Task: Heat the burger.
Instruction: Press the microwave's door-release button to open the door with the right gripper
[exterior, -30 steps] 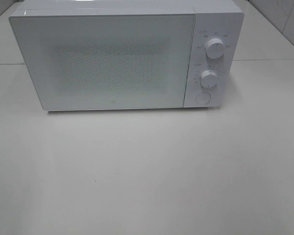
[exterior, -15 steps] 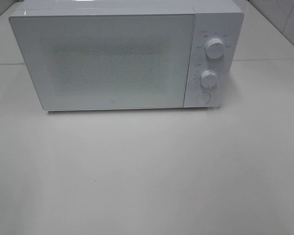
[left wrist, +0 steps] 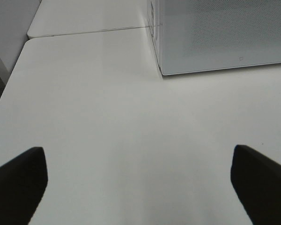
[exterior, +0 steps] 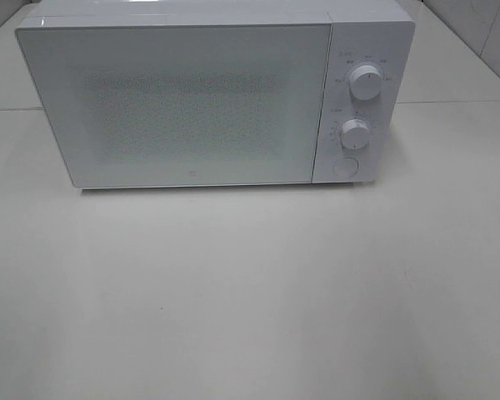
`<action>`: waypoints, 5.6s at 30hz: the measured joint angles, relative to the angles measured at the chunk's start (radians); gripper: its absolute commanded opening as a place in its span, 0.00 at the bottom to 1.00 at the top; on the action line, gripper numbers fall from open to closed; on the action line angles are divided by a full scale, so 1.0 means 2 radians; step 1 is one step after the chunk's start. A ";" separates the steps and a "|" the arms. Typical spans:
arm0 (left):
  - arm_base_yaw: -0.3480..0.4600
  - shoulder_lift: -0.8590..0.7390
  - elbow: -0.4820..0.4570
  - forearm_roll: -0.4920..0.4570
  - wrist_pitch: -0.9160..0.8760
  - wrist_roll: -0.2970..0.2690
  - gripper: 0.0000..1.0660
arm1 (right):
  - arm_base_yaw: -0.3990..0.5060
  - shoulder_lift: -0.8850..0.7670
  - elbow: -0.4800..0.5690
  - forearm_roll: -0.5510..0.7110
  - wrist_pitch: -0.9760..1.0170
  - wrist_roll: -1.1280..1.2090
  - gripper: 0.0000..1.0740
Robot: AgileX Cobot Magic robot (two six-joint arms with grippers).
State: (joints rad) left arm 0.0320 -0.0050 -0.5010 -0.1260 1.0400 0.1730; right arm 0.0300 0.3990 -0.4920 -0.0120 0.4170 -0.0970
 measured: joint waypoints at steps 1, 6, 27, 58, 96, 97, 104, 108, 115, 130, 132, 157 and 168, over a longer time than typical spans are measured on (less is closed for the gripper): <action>0.000 0.000 0.000 0.000 0.000 0.000 0.95 | 0.000 0.025 0.011 0.000 -0.049 -0.004 0.00; 0.000 0.000 0.000 0.000 0.000 0.000 0.95 | 0.000 0.098 0.048 0.000 -0.194 -0.015 0.00; 0.000 0.000 0.000 0.000 0.000 0.000 0.95 | 0.000 0.480 0.135 -0.011 -0.743 0.119 0.00; 0.000 0.000 0.000 0.000 0.000 0.000 0.95 | 0.125 0.654 0.134 0.067 -0.813 0.675 0.00; 0.000 0.000 0.000 0.000 0.000 0.000 0.95 | 0.173 0.872 -0.099 0.091 -0.734 0.841 0.00; 0.000 0.000 0.000 0.000 0.000 0.000 0.95 | 0.173 0.872 -0.101 0.092 -0.733 0.841 0.00; 0.000 0.000 0.000 0.000 0.000 0.000 0.95 | 0.173 0.873 -0.108 0.103 -0.729 0.836 0.00; 0.000 0.000 0.000 0.000 0.000 0.000 0.95 | 0.173 0.876 -0.108 0.106 -0.730 0.835 0.00; 0.000 0.000 0.000 0.000 0.000 0.000 0.95 | 0.173 0.878 -0.118 0.112 -0.723 0.819 0.00; 0.000 0.000 0.000 0.000 0.000 0.000 0.95 | 0.173 0.879 -0.119 0.129 -0.726 0.785 0.00; 0.000 0.000 0.000 0.000 0.000 0.000 0.95 | 0.173 0.879 -0.119 0.131 -0.727 0.785 0.00; 0.000 0.000 0.000 0.000 0.000 0.000 0.95 | 0.180 0.882 -0.135 0.151 -0.714 0.779 0.00; 0.000 0.000 0.000 0.000 0.000 0.000 0.95 | 0.166 0.883 -0.162 0.147 -0.660 0.766 0.00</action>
State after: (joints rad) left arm 0.0320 -0.0050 -0.5010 -0.1260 1.0400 0.1730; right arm 0.3630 2.1650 -0.8160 0.2830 -0.9020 1.4350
